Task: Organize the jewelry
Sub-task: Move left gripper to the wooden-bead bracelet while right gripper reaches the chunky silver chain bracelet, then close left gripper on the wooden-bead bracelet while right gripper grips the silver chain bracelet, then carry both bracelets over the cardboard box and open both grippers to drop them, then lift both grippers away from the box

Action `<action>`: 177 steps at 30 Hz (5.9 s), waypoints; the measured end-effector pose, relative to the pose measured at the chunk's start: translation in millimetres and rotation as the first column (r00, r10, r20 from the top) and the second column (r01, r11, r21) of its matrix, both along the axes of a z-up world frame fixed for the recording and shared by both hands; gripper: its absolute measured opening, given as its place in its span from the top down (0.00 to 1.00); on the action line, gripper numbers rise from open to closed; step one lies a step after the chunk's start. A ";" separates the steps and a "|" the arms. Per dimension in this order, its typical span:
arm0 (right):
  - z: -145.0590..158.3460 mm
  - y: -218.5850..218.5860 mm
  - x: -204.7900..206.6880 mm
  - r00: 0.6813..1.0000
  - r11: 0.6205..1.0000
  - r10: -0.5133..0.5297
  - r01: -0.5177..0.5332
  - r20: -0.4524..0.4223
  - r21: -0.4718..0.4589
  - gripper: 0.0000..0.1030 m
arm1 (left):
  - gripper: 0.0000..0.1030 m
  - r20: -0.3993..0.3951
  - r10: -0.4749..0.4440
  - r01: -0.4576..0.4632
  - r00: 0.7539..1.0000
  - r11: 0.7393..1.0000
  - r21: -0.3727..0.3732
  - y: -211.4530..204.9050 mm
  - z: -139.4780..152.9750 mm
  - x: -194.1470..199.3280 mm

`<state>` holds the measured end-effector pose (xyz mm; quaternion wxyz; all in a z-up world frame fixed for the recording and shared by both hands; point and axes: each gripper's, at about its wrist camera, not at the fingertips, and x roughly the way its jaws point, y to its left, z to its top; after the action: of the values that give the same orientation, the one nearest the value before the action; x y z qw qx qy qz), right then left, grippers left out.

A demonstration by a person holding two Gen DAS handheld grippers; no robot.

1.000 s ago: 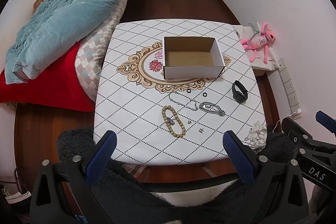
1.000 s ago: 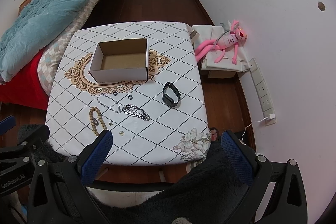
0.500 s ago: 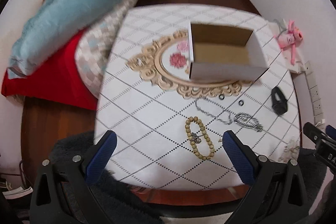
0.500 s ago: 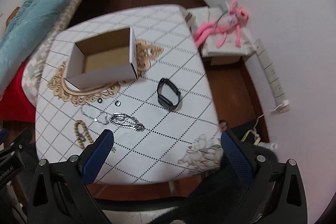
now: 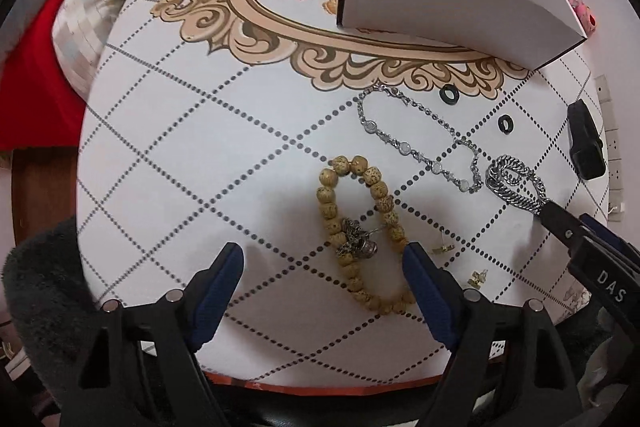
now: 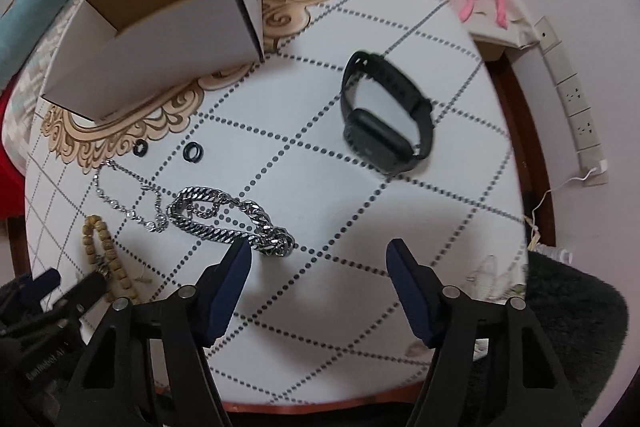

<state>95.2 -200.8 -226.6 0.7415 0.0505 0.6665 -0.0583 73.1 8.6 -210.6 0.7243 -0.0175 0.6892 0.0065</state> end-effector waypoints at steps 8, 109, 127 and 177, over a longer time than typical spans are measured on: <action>0.4 7.2 -1.1 0.996 0.998 0.029 -0.034 0.085 0.047 0.60 | 0.84 0.055 -0.033 0.037 0.998 0.997 -0.069 -8.3 3.1 -9.0; 12.3 -13.0 -11.7 1.000 0.970 0.006 -0.009 0.016 0.242 0.87 | 0.94 0.212 -0.116 0.152 0.970 0.975 -0.162 -18.8 67.0 -12.7; 168.3 -14.4 25.8 0.945 0.895 -0.025 -0.124 0.326 0.428 0.88 | 0.94 0.384 -0.074 0.213 0.920 0.919 -0.332 -17.7 184.7 35.6; 114.4 12.9 97.1 0.942 0.981 0.175 -0.141 0.286 -0.134 0.00 | 0.00 0.404 -0.015 -0.004 0.915 0.999 0.046 1.3 121.4 80.2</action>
<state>192.3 -188.0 -112.2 0.8371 -0.0366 0.5452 -0.0273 153.3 9.9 -89.2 0.8512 -0.0001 0.5246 0.0166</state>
